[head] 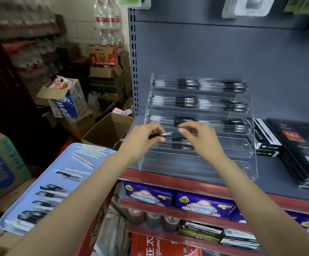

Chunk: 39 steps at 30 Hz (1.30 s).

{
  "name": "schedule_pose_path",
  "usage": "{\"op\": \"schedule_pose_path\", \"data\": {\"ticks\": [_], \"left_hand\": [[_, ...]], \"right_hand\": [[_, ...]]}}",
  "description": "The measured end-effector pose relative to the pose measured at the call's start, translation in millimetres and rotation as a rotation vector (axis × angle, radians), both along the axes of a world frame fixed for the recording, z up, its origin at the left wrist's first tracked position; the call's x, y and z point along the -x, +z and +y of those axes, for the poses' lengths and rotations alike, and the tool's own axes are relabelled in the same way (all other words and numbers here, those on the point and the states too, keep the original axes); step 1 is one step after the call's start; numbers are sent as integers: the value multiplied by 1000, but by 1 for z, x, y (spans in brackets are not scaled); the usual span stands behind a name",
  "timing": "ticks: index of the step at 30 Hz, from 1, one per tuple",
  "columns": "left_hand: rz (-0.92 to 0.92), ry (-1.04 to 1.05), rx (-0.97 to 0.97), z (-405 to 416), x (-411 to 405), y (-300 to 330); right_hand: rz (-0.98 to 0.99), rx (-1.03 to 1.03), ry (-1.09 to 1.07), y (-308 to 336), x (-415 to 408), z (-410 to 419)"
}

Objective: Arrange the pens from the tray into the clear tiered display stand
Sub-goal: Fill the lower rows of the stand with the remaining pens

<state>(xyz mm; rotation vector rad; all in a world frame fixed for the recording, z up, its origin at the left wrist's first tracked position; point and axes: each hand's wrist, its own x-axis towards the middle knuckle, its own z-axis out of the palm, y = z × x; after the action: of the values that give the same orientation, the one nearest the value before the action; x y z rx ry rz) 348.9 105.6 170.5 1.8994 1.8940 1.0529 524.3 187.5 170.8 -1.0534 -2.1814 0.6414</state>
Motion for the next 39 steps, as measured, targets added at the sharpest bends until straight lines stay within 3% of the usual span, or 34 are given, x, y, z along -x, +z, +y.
{"op": "schedule_pose_path", "data": {"ticks": [2,6,10,13,17,23,33,39], "left_hand": [[33,-20,5,4,-8,2],[58,-15,-20,9,-13,2],[75,218,-141,6,5,-5],[-60,366,-113,3,14,-9],[-139,357,19,-1,11,-15],[-187,374,-7,-1,10,-18],[-219,397,-10,-4,11,-21],[-186,385,-19,-12,18,-21]], "right_hand": [[151,155,82,6,-2,-11],[273,219,92,6,-13,-8],[370,252,-21,-1,-38,4],[269,198,-100,-8,-45,9],[101,115,-147,-10,-35,8],[-140,38,-100,-8,-19,8],[-232,104,-104,-1,-7,9],[-115,84,-79,-1,7,-8]]}}
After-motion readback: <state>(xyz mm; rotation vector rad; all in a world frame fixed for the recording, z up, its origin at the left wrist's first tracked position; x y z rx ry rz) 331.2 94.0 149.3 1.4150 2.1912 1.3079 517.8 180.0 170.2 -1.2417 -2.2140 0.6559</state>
